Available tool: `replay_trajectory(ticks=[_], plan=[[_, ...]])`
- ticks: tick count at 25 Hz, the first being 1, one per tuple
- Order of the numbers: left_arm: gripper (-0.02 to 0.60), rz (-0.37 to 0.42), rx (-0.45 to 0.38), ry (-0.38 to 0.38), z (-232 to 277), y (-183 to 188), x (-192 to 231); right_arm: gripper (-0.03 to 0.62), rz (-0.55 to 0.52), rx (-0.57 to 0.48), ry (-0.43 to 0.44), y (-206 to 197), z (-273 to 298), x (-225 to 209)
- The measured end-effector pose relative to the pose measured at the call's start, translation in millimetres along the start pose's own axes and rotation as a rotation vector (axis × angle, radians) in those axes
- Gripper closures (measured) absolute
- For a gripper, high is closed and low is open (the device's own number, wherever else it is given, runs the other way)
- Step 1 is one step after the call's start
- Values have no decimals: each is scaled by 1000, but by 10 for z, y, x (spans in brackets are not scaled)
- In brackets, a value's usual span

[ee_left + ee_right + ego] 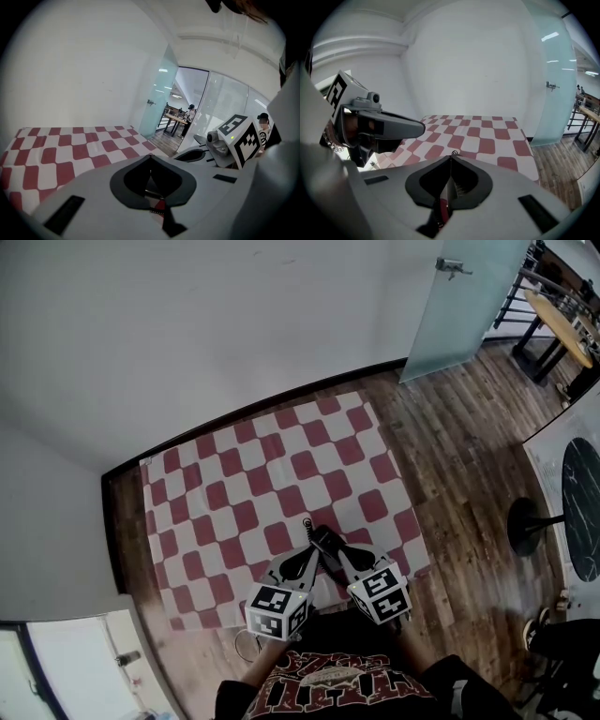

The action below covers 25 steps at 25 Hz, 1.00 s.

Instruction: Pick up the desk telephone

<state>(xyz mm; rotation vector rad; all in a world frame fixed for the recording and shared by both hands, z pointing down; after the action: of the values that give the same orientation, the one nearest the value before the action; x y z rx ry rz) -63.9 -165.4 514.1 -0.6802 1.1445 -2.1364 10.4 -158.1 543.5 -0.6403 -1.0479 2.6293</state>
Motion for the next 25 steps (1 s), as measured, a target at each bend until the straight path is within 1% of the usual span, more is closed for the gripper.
replay_trajectory(ticks=[8, 13, 25], plan=[[575, -21, -2, 6, -71, -92, -11, 574, -18, 59, -20, -198, 115, -65], [575, -38, -4, 22, -95, -132, 2, 574, 0, 77, -13, -263, 192, -104], [575, -61, -21, 50, -114, -138, 25, 574, -22, 130, 8, -356, 358, -147]])
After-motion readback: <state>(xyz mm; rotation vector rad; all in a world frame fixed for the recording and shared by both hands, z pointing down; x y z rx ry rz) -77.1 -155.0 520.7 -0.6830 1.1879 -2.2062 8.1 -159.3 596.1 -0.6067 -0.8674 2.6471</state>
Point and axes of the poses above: the fingertips, and each gripper's own axes: z forward along the fingers, x to its left, y out of its top, the point moved 2 cm from there along -z, backward along the fingers, and after that the axes turned 12 degrees about z, right-handed, at the moved point
